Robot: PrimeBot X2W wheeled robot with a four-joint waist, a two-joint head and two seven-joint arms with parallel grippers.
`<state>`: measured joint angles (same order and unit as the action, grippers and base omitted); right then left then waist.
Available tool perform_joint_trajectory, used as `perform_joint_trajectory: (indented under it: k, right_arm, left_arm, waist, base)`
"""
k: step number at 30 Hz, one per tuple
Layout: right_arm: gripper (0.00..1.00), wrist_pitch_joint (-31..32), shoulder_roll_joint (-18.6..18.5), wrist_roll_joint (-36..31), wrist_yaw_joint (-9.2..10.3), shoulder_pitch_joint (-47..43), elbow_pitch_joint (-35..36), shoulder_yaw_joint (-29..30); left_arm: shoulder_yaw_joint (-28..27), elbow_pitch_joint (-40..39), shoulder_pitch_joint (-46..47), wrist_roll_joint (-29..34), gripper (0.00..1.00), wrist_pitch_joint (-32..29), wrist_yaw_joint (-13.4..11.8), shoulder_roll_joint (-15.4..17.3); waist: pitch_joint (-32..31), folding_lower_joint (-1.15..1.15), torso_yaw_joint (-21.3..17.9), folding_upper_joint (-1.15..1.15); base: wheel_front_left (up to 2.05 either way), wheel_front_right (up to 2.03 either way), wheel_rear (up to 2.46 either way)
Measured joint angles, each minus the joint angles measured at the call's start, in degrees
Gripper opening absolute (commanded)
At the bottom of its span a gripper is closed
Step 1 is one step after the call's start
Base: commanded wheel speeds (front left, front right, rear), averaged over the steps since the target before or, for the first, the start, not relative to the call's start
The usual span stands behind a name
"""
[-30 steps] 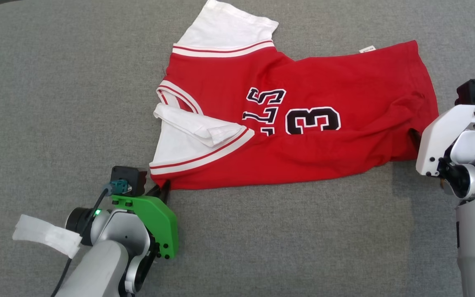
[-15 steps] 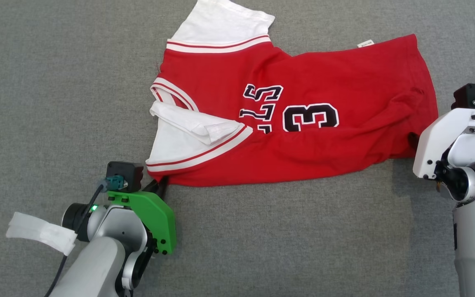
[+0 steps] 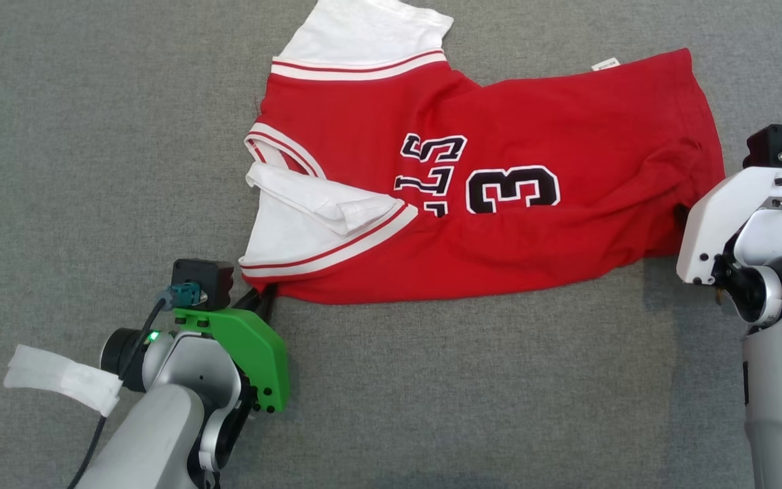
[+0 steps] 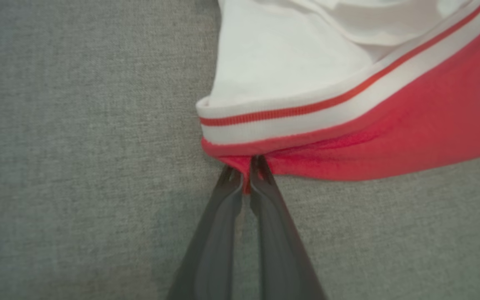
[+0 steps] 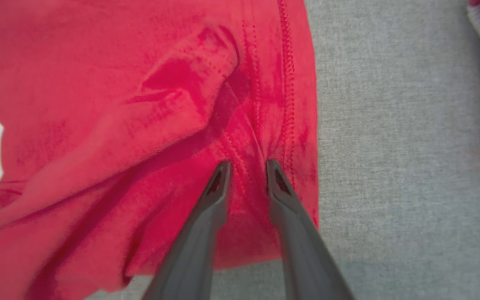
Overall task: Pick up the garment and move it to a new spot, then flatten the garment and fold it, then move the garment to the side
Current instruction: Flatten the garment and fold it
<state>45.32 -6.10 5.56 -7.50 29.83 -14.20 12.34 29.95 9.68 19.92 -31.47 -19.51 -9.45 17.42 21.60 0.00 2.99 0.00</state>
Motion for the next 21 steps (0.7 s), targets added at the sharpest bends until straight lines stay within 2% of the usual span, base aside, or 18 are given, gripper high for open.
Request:
perform_joint_trajectory:
  k: [1, 2, 4, 5, 6, 7, 8, 12, 15, 16, 17, 18, 19, 20, 21]
  right_arm:
    - [0.36, 0.1, 0.0, 0.0, 0.00, -0.4, 0.3, -0.2]
    - [0.34, 0.5, 0.0, 0.0, 0.00, -0.9, 0.7, -0.3]
    - [0.37, 1.1, 0.1, 0.0, 0.00, -1.8, 1.5, -0.5]
    - [0.63, 1.0, 0.0, 0.0, 0.00, -2.9, 3.1, 0.1]
    - [0.55, 0.9, 0.0, -0.2, 0.00, -2.9, 3.5, 0.2]
    - [0.39, 1.5, 0.1, -0.2, 0.00, -2.9, 3.7, -0.2]
    - [0.32, 1.5, 0.2, -0.2, 0.00, -2.9, 3.7, -0.2]
    - [0.25, 1.5, 0.3, -0.4, 0.00, -3.1, 3.8, -0.2]
    - [0.15, 1.4, 0.3, -0.7, 0.00, -3.6, 4.2, -0.1]
    - [0.16, 1.4, 0.3, -0.7, 0.00, -3.6, 4.3, -0.1]
    - [0.31, 1.4, 0.3, -0.7, 0.00, -3.7, 4.4, 0.0]
    - [0.73, 1.4, 0.3, -0.8, 0.00, -3.7, 4.5, 0.0]
    - [0.91, 1.2, 0.3, -0.9, 0.00, -3.8, 4.7, 0.0]
    - [1.00, 1.2, 0.3, -1.0, 0.00, -3.8, 4.8, 0.0]
    - [1.00, 1.2, 0.3, -1.2, 0.00, -3.8, 4.9, 0.0]
  left_arm:
    - [0.0, 0.0, 0.0, -0.1, 0.00, 0.0, -0.1, 0.0]
    - [0.0, 0.1, 0.0, -0.2, 0.00, 0.0, -0.1, 0.0]
    - [0.0, 0.2, 0.0, -0.3, 0.00, 0.1, -0.2, 0.0]
    - [0.0, 0.3, 0.0, -0.4, 0.00, 0.1, -0.2, 0.0]
    - [0.1, 0.3, 0.0, -0.5, 0.00, 0.1, -0.2, 0.0]
    - [0.2, 0.4, 0.0, -0.6, 0.00, 0.2, -0.2, 0.0]
    - [0.2, 0.4, 0.0, -0.7, 0.00, 0.2, -0.2, 0.0]
    - [0.4, 0.4, 0.1, -0.7, 0.00, 0.2, -0.4, 0.0]
    - [0.4, 0.6, 0.0, -0.8, 0.00, 0.2, -0.4, 0.0]
    - [0.5, 0.6, 0.0, -0.8, 0.00, 0.2, -0.4, 0.0]
    - [0.5, 0.6, 0.0, -0.8, 0.00, 0.3, -0.4, 0.1]
    - [0.4, 0.7, 0.0, -0.9, 0.00, 0.3, -0.5, 0.1]
    - [0.4, 0.7, 0.0, -1.0, 0.00, 0.3, -0.5, 0.2]
    - [0.5, 0.7, -0.1, -1.1, 0.00, 0.3, -0.6, 0.2]
    - [0.5, 0.8, -0.1, -1.1, 0.00, 0.3, -0.6, 0.2]
  waist:
    - [-0.1, 0.00, 0.0, 0.00]
    - [-0.2, 0.00, -0.1, 0.00]
    - [-0.4, 0.00, -0.2, 0.00]
    - [-0.5, 0.00, -0.3, 0.00]
    - [-0.5, 0.00, -0.4, 0.00]
    - [-0.6, 0.00, -0.3, 0.00]
    - [-0.6, 0.00, -0.2, 0.00]
    - [-0.8, 0.00, -0.1, 0.00]
    - [-1.1, 0.00, -0.1, 0.00]
    - [-1.2, 0.00, -0.2, 0.00]
    - [-1.3, 0.00, -0.2, 0.00]
    - [-1.4, 0.00, -0.3, 0.00]
    - [-1.5, 0.00, -0.4, 0.00]
    - [-1.6, 0.00, -0.5, 0.00]
    - [-1.7, 0.00, -0.5, 0.00]
  base:
    - [0.00, 0.00, 0.00]
    - [0.00, 0.00, 0.00]
    - [0.00, 0.00, 0.00]
    - [0.00, 0.00, 0.00]
    - [0.00, 0.00, 0.00]
    - [0.00, 0.00, 0.00]
    - [0.00, 0.00, 0.00]
    - [0.00, 0.00, 0.00]
    - [0.00, 0.00, 0.00]
    - [0.00, 0.00, 0.00]
    - [0.00, 0.00, 0.00]
    - [0.00, 0.00, 0.00]
    - [0.00, 0.00, 0.00]
    - [0.00, 0.00, 0.00]
    - [0.00, 0.00, 0.00]
